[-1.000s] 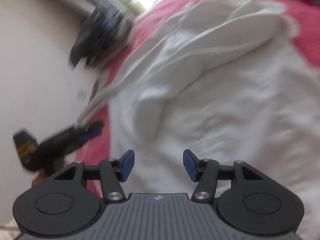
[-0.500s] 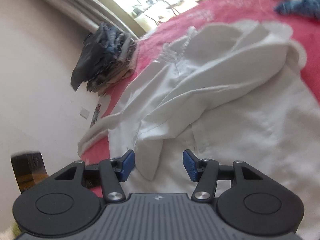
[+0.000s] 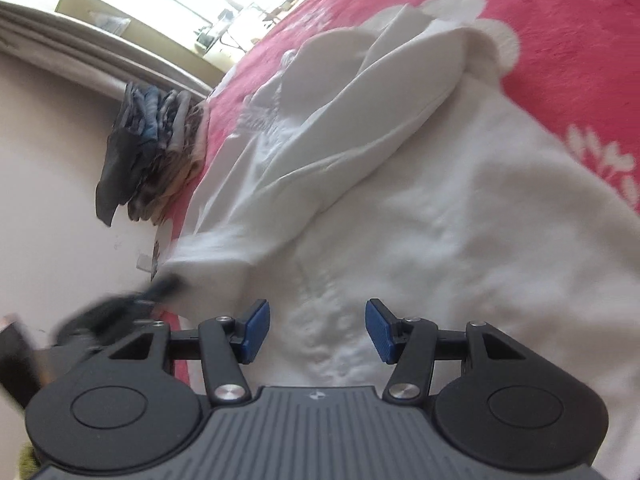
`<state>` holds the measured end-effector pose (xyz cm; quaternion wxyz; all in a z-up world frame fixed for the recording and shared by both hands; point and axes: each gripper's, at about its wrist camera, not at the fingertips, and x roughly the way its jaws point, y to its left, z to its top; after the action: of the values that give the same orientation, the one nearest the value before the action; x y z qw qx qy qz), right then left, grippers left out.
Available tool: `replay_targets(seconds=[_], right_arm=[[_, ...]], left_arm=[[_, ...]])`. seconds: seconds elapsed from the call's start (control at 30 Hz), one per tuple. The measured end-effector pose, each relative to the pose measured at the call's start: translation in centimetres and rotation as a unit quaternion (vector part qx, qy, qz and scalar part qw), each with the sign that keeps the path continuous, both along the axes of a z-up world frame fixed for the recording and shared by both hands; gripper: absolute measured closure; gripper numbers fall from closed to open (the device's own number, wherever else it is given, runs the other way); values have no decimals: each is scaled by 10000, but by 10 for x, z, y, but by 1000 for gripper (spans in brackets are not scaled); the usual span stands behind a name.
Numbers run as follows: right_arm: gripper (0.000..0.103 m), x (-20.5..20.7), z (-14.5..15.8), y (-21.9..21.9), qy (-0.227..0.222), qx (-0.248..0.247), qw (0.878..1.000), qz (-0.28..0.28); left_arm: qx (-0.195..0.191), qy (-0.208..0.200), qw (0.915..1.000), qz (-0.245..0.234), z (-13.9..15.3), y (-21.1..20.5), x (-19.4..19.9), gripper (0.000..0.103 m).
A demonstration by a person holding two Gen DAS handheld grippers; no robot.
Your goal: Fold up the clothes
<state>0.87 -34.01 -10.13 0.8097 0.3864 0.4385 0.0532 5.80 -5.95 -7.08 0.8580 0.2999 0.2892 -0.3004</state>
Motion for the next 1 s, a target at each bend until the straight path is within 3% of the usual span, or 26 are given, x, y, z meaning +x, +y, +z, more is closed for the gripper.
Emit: replay_targets(seconds=[0.07,0.13,0.2,0.3,0.37,0.47,0.57,0.67,0.8,0.97,1.0], right_arm=[[46,-4,1,-5,-36,-22,10000,-43],[46,-7,2,-11,-72,-43,9999,-87],[46,-11,2,-16,-101,-64,9998,-128],[46,-12,-5,-21,37,-70,9999,-135],[46,-12,-7,-23,66,14,9999,-147],[46,-12,-9,-25,95,120,9998,-147],[45,-8,-11,-25,118,319,9993,-152],[45,-3,-13,-22,159,474,9986,-149],[45,6,-14,-7,166,482,9987,22],[45,9,-12,4,203,487,9986,75],[45,8,-11,5,211,478,9986,63]], left_arm=[[484,-328,9968,-542,-5,7,-22,102],[965,-654,9873,-1081,-11,14,-43,101],[1440,-976,9715,-1613,-16,20,-65,96],[2116,-1405,9378,-2366,-25,31,-96,92],[2146,-866,9456,-2286,-32,35,-92,91],[1815,-16,9659,-1845,-20,47,-75,80],[1152,720,9813,-1362,4,62,-48,75],[507,906,9924,-659,21,70,-21,74],[212,480,9983,-257,27,62,0,66],[362,632,9964,-422,-5,32,15,65],[452,636,9959,-453,-12,30,14,74]])
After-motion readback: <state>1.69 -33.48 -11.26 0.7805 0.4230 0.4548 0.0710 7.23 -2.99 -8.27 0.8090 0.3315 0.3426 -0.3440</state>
